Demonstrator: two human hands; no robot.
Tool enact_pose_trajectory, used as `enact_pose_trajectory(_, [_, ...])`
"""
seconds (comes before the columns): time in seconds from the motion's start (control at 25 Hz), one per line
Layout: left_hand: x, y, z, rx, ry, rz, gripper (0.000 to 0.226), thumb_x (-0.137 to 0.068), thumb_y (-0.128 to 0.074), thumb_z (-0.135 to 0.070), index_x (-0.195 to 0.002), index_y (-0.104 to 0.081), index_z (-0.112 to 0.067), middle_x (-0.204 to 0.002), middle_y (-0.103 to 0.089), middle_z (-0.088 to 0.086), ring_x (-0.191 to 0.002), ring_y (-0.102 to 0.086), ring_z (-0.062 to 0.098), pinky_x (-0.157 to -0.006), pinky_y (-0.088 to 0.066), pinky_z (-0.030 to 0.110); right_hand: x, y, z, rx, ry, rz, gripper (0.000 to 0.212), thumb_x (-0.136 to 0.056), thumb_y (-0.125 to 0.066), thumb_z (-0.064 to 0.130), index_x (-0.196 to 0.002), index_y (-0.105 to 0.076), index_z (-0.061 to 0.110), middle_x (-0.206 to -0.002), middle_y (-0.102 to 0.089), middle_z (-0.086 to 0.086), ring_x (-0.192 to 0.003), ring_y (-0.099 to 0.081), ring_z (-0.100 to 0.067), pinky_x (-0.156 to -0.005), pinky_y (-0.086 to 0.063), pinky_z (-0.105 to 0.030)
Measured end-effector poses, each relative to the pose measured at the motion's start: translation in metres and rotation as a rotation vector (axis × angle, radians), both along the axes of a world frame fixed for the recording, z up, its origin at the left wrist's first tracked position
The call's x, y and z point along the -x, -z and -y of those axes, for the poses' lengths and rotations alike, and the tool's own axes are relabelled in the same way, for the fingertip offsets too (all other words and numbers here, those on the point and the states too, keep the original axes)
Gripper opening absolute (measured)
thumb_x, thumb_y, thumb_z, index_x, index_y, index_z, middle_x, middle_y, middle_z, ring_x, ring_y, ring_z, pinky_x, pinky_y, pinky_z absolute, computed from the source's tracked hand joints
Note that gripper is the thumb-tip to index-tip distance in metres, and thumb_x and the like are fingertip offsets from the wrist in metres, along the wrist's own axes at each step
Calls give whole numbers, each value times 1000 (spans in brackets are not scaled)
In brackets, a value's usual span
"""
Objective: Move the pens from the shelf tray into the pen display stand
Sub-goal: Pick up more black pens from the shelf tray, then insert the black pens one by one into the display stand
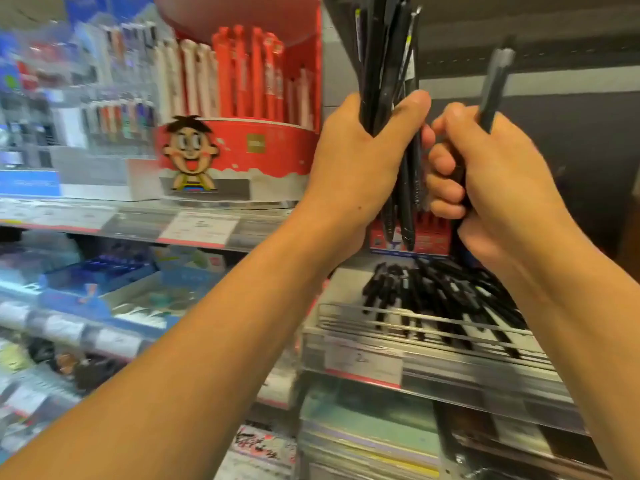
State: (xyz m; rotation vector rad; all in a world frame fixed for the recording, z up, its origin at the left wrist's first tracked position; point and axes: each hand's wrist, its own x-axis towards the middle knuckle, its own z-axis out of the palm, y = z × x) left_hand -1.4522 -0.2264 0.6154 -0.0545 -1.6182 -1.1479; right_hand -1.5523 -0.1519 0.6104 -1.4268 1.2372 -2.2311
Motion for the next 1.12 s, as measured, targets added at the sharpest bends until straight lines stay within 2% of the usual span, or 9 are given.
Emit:
enact_pose_trajectory(0.12, [-70, -1, 20, -10, -79, -46, 15, -99, -62, -18, -94, -62, -4, -66, -65, -2, -58, -66, 11, -52, -53, 25, -73, -10, 33, -78, -181, -84, 30, -103, -52, 37, -79, -45, 21, -57, -35, 7, -42, -22, -9, -38, -18, -20])
enact_pose_trajectory(0.28, [-175, 6, 74, -66, -356, -52, 20, -98, -63, -27, -81, -63, -18, -70, -63, -1, -64, -60, 14, -64, -51, 34, -176, -14, 93, -98, -269, -31, 31, -102, -49, 45, -82, -43, 22, -53, -41, 11, -43, -25, -8, -40, -18, -21])
enact_pose_trajectory(0.36, [-231, 14, 106, -159, -445, -62, 26, -99, -62, -28, -74, -61, -20, -68, -62, 0, -59, -55, 16, -63, -47, 37, -228, -15, 125, -84, -361, 31, 27, -102, -46, 38, -79, -44, 23, -53, -40, 9, -42, -26, -9, -40, -16, -19])
enact_pose_trajectory(0.4, [-258, 19, 122, -201, -473, -70, 27, -99, -62, -27, -73, -60, -19, -64, -62, -2, -56, -54, 14, -61, -47, 34, -252, -14, 140, -69, -400, 41, 22, -100, -44, 33, -80, -43, 23, -54, -39, 8, -42, -26, -9, -39, -16, -18])
enact_pose_trajectory(0.56, [-376, 40, 190, -286, -498, -120, 22, -102, -57, -19, -81, -55, -9, -56, -58, -4, -47, -53, 10, -44, -46, 22, -359, -6, 215, -42, -447, -21, 13, -96, -44, 23, -83, -44, 24, -56, -42, 10, -43, -28, -7, -37, -19, -16])
enact_pose_trajectory(0.68, [-450, 52, 234, -319, -558, -149, 24, -103, -55, -17, -79, -53, -12, -55, -56, -4, -50, -53, 13, -46, -48, 26, -429, 4, 269, -74, -446, -66, 17, -100, -43, 23, -84, -46, 23, -59, -44, 8, -44, -28, -7, -35, -20, -16])
enact_pose_trajectory(0.84, [-524, 60, 291, -367, -606, -171, 18, -103, -55, -17, -87, -51, -9, -60, -52, 0, -49, -54, 11, -49, -47, 24, -505, 20, 342, -146, -489, -68, 18, -103, -43, 24, -85, -47, 23, -63, -44, 5, -41, -29, -4, -34, -21, -15])
enact_pose_trajectory(0.96, [-564, 65, 338, -408, -577, -194, 16, -103, -53, -15, -89, -49, -9, -56, -49, -2, -44, -50, 12, -54, -46, 30, -550, 34, 396, -184, -499, -77, 17, -103, -45, 25, -87, -47, 22, -62, -45, 6, -40, -31, -4, -34, -23, -16])
enact_pose_trajectory(1.12, [-606, 76, 415, -399, -621, -183, 13, -104, -52, -15, -94, -46, -9, -58, -45, -1, -43, -39, 12, -47, -38, 28, -594, 49, 479, -205, -507, -104, 17, -104, -44, 28, -88, -48, 22, -63, -46, 7, -41, -32, -3, -35, -25, -16])
